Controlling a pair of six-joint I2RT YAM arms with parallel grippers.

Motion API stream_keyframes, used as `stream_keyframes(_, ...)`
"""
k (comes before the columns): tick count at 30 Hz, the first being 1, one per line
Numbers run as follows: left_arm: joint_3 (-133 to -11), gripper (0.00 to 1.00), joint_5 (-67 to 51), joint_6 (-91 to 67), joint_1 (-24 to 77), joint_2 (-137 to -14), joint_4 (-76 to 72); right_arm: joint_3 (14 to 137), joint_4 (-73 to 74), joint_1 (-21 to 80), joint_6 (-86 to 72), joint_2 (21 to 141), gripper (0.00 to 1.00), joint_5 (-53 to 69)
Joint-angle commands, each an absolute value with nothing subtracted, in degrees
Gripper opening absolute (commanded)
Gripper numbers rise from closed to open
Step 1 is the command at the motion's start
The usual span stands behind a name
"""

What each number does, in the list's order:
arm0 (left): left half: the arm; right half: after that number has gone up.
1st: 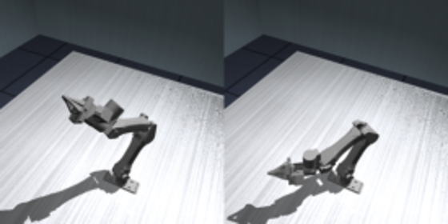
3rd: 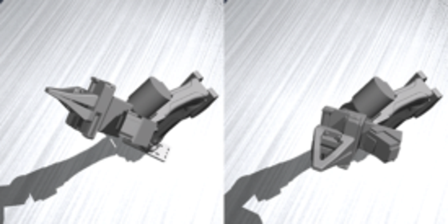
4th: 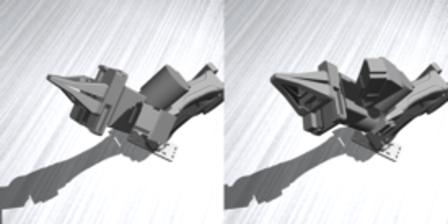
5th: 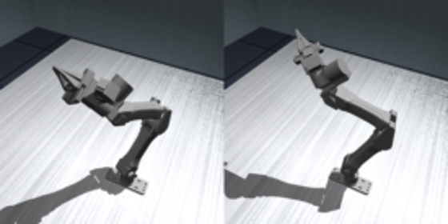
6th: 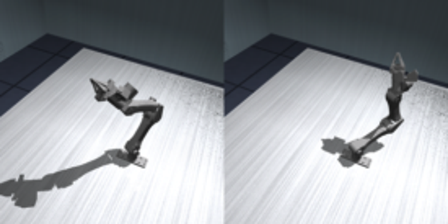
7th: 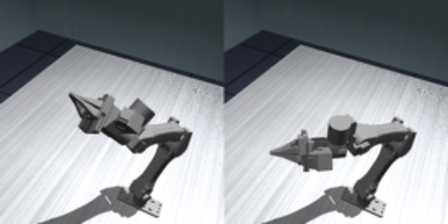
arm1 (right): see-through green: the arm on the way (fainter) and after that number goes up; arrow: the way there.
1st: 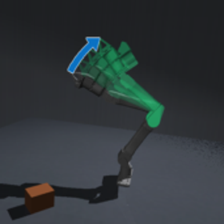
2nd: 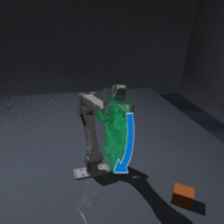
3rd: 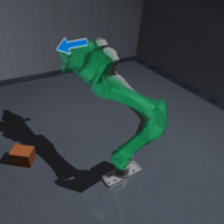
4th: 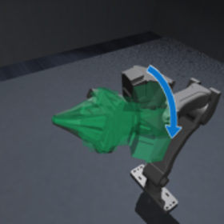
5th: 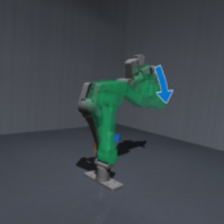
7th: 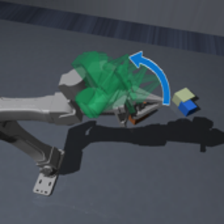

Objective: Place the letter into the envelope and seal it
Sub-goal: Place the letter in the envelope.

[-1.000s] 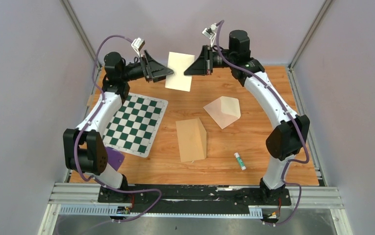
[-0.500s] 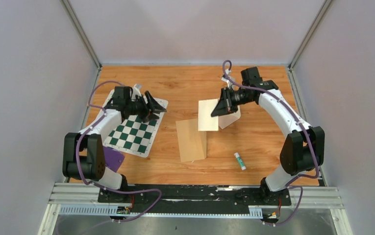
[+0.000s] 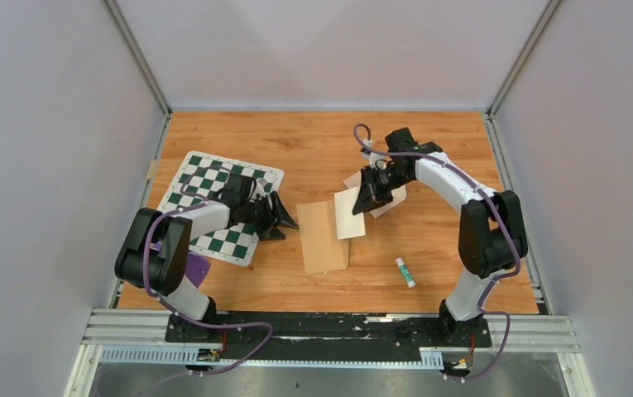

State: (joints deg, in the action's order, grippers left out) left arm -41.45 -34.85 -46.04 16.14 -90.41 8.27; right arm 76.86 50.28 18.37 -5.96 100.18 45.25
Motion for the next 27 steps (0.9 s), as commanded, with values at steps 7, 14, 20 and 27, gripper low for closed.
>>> stream_keyframes(7, -39.1, 0.71, -35.11, -51.98, 18.63, -94.88, -1.49, 75.49, 43.3, 22.38, -10.45, 101.74, 0.0, 32.41)
stream_keyframes(14, -40.35, 0.64, -33.19, -51.46, 20.21, -96.76, 1.54, 70.24, 40.73, 22.59, -10.43, 101.25, 0.0, 31.11)
stream_keyframes(20, -39.74, 0.65, -32.39, -51.6, 20.21, -97.89, 2.33, 67.43, 38.45, 22.64, -8.96, 101.75, 0.0, 31.38)
stream_keyframes(27, -40.19, 0.66, -33.54, -52.28, 20.32, -101.05, 0.41, 66.4, 37.52, 22.67, -8.87, 101.85, 0.0, 34.28)
